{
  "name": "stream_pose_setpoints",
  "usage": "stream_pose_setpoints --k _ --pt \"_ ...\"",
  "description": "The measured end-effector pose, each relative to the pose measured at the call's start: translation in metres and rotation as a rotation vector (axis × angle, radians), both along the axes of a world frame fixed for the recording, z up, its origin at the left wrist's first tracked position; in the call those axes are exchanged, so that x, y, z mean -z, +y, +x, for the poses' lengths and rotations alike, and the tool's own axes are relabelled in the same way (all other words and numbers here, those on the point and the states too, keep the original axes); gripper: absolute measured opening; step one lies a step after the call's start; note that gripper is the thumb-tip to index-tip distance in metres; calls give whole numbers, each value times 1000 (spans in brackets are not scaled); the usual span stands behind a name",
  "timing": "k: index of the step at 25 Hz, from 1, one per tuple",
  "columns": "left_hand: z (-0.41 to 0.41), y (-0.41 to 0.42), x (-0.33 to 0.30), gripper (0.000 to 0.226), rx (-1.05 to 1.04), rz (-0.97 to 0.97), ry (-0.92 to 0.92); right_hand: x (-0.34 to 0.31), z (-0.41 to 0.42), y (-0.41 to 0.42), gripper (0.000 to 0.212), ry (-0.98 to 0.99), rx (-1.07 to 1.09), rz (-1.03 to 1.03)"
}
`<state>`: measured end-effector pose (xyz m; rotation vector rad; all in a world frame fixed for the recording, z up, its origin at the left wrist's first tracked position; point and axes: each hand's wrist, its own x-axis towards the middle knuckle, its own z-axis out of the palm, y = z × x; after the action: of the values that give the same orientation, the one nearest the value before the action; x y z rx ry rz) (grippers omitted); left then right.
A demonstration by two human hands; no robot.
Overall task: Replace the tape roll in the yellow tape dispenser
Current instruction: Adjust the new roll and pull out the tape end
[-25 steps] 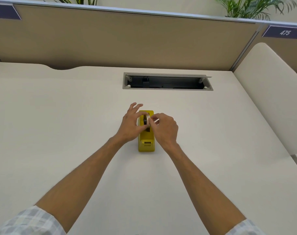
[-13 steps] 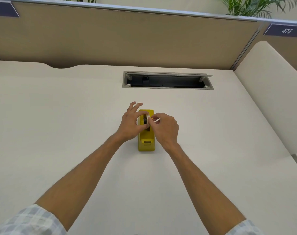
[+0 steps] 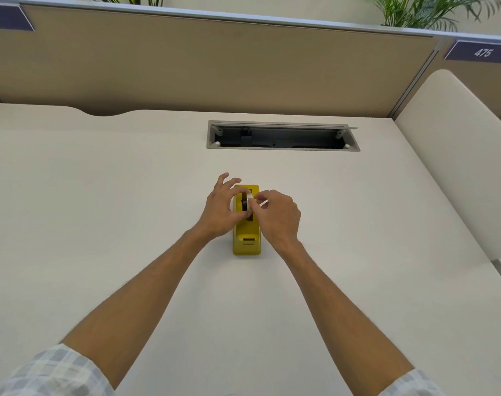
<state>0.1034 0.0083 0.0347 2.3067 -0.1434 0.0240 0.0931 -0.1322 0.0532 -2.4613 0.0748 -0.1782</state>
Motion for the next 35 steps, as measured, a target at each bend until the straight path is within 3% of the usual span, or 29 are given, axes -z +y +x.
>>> stream_pose_setpoints --k 5,9,17,22,27,31,35 --pt "1 -1 -8 49 -27 -69 22 0 0 0 23 -16 -12 -13" --pt "2 2 -9 48 11 8 55 -1 0 1 24 -16 -12 -19" --pt "-5 0 -5 44 -13 -68 -34 -3 0 1 25 -11 -22 -18" --pt "1 3 -3 48 27 78 1 -2 -1 1 24 -5 -17 -20" --pt "-3 2 -1 44 14 27 -57 -4 -1 2 26 -5 -20 -31" --pt "-1 -1 0 60 -12 25 6 -4 -2 1 26 -7 -22 -30" --pt "3 0 3 48 40 79 -8 -5 -1 1 25 -9 -23 -29"
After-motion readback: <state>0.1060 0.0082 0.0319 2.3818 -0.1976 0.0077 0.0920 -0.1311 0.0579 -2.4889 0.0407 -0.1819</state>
